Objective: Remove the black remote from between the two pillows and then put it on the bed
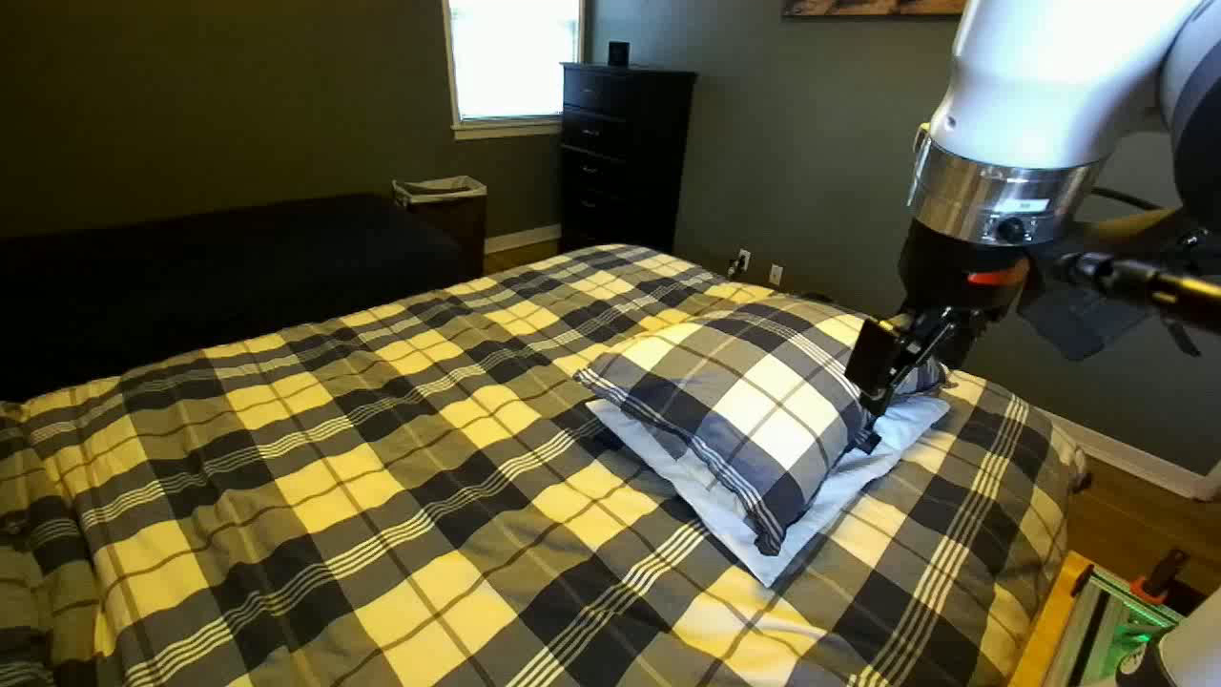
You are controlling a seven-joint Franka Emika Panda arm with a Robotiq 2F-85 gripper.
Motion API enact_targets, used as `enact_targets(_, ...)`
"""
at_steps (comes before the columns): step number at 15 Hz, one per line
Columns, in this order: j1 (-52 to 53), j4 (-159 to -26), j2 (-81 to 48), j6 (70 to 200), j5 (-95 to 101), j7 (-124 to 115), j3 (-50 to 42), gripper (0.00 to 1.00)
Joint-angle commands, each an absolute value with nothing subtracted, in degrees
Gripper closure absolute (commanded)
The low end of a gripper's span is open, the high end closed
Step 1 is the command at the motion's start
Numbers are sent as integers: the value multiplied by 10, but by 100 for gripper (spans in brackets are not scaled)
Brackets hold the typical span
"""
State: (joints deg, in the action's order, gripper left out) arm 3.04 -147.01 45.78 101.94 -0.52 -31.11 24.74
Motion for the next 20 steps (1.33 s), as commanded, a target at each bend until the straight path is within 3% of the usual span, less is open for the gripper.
enact_targets(1,40,-1469,454,1019,1,-317,240,0)
enact_targets(7,29,-1472,444,1022,9,-317,235,0)
enact_targets(11,1,-1498,431,1067,37,-289,183,0)
enact_targets(20,-72,-1566,340,1329,90,-137,18,0)
